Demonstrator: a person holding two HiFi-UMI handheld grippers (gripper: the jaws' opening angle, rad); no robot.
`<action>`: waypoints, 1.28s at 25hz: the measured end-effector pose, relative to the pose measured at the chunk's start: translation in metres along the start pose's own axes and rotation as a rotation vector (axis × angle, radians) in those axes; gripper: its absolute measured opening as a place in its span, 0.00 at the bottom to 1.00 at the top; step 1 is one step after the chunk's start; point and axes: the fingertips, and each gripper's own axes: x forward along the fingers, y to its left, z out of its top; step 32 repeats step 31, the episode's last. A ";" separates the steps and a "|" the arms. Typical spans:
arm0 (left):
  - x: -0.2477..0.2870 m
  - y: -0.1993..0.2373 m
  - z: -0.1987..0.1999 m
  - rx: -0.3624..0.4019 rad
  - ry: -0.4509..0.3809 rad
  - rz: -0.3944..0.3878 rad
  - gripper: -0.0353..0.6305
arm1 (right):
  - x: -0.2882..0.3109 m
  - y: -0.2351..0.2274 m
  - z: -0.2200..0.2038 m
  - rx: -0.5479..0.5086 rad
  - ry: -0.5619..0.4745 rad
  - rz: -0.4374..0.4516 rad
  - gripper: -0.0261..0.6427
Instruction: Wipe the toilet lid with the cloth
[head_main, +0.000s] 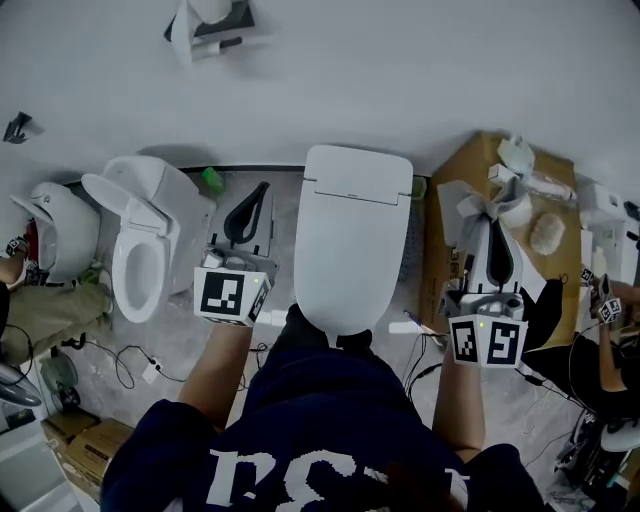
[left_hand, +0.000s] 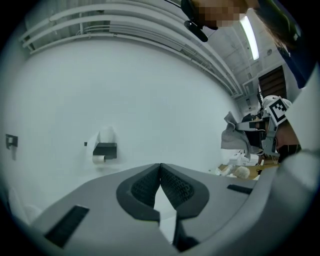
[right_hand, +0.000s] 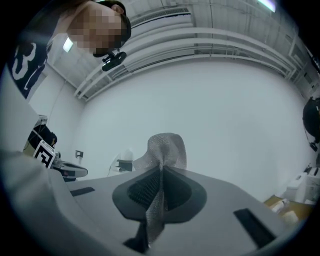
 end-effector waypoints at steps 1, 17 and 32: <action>-0.004 -0.002 0.011 -0.001 -0.016 0.007 0.08 | -0.001 0.002 0.008 -0.004 -0.011 0.010 0.09; -0.024 -0.032 0.066 -0.008 -0.122 -0.013 0.08 | -0.013 0.012 0.043 -0.042 -0.067 0.068 0.09; -0.009 -0.029 0.061 -0.020 -0.117 -0.010 0.08 | 0.001 0.010 0.035 -0.077 -0.049 0.066 0.09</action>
